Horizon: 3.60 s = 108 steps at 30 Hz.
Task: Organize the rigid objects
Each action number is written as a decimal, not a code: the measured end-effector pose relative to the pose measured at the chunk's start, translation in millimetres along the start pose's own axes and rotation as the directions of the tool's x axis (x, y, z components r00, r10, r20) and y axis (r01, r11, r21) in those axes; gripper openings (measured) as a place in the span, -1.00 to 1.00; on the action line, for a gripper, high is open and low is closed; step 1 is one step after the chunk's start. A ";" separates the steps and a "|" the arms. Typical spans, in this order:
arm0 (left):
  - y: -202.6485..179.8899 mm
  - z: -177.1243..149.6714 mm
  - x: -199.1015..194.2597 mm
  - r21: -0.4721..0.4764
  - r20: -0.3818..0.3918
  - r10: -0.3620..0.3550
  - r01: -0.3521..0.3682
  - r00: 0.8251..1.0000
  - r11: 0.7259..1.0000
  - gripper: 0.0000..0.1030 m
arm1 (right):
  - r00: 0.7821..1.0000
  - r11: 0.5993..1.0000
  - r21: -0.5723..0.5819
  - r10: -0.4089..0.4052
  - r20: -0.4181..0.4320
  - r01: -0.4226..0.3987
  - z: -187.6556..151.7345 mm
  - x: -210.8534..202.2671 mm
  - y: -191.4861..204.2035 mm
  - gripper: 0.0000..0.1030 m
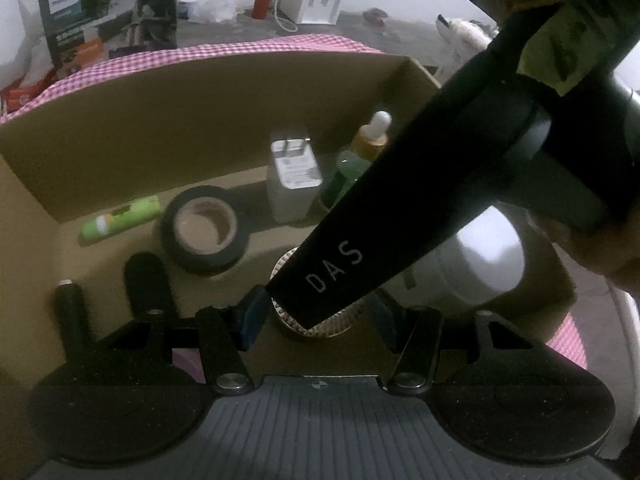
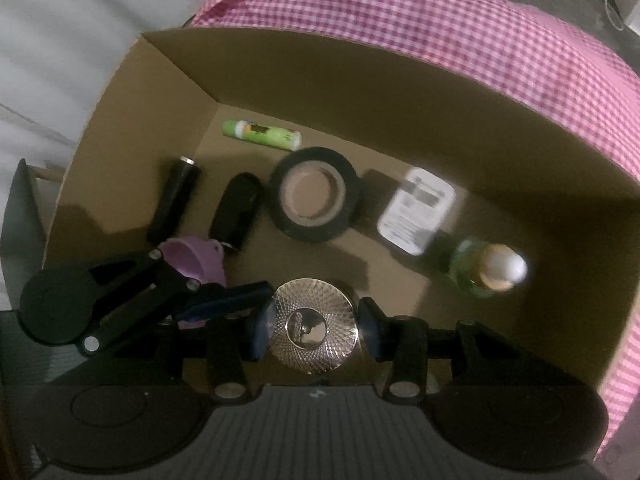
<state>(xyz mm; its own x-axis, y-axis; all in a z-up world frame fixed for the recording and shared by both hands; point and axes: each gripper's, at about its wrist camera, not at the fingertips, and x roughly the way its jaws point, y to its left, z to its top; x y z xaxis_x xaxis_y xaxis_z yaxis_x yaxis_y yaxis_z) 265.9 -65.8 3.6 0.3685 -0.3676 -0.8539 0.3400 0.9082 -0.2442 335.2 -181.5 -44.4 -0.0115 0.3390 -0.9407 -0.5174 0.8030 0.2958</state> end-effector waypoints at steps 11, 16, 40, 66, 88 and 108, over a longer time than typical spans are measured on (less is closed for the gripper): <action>9.1 -6.5 -46.4 -0.033 0.142 0.001 0.004 0.990 0.999 0.24 | 0.982 0.992 0.067 0.099 0.164 -0.111 -14.9 -37.1 -13.2 -0.06; 6.0 -25.4 -105.9 -0.036 0.292 0.050 -0.041 0.955 0.998 0.53 | 0.919 0.988 0.033 0.130 0.373 -0.153 -50.1 -99.8 0.8 0.11; -16.1 -140.4 -184.0 -0.260 0.366 0.378 -0.297 0.850 0.919 1.00 | 0.634 0.980 0.177 -0.079 0.769 -0.093 -334.5 -112.5 80.3 1.00; -16.2 -102.7 -126.0 -0.275 0.234 0.471 -0.407 0.850 0.871 0.99 | 0.636 0.913 0.355 -0.398 0.661 0.202 -233.5 -57.3 79.5 1.00; -17.3 -95.1 -120.7 -0.246 0.204 0.509 -0.460 0.836 0.853 0.99 | 0.668 0.905 0.370 -0.410 0.621 0.211 -220.2 -50.5 71.6 1.00; -16.7 -96.3 -119.2 -0.241 0.177 0.513 -0.468 0.840 0.850 0.97 | 0.679 0.907 0.357 -0.406 0.612 0.221 -221.0 -48.8 71.8 1.00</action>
<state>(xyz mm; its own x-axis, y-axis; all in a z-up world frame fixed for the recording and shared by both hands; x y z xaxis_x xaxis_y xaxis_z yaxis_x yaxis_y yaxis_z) 133.0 -17.9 65.2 0.6368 0.1218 -0.7613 -0.0923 0.9924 0.0815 109.6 -248.7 -13.9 0.7258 0.2035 -0.6571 -0.1661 0.9788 0.1196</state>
